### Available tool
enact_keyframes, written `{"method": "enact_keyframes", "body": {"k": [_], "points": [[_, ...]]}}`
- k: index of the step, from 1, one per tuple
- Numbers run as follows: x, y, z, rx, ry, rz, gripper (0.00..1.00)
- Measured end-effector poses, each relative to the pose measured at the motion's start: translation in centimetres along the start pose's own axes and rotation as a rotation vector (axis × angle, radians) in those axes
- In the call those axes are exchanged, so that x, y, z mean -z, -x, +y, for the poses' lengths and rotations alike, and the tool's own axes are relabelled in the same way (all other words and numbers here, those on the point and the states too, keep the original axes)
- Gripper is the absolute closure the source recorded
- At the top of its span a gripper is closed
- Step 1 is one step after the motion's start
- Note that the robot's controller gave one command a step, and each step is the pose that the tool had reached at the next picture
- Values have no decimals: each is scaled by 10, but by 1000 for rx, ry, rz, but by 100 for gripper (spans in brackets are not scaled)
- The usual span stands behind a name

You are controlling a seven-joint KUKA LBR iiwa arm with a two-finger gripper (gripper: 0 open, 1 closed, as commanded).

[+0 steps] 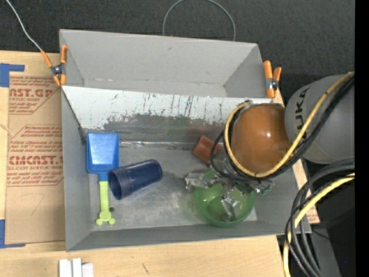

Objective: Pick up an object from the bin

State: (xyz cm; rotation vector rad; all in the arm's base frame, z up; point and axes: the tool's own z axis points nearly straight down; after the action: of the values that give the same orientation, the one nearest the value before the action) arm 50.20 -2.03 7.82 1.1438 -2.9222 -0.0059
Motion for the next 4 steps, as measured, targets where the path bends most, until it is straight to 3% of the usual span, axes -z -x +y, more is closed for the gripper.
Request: {"method": "enact_keyframes", "body": {"k": [1,2,3,4], "points": [[-7,7,8,-550,-2,-7,0],[-6,2,15,-228,-8,-16,0],[-7,33,55,-30,-9,-18,0],[-3,8,12,-226,-18,-35,100]]}}
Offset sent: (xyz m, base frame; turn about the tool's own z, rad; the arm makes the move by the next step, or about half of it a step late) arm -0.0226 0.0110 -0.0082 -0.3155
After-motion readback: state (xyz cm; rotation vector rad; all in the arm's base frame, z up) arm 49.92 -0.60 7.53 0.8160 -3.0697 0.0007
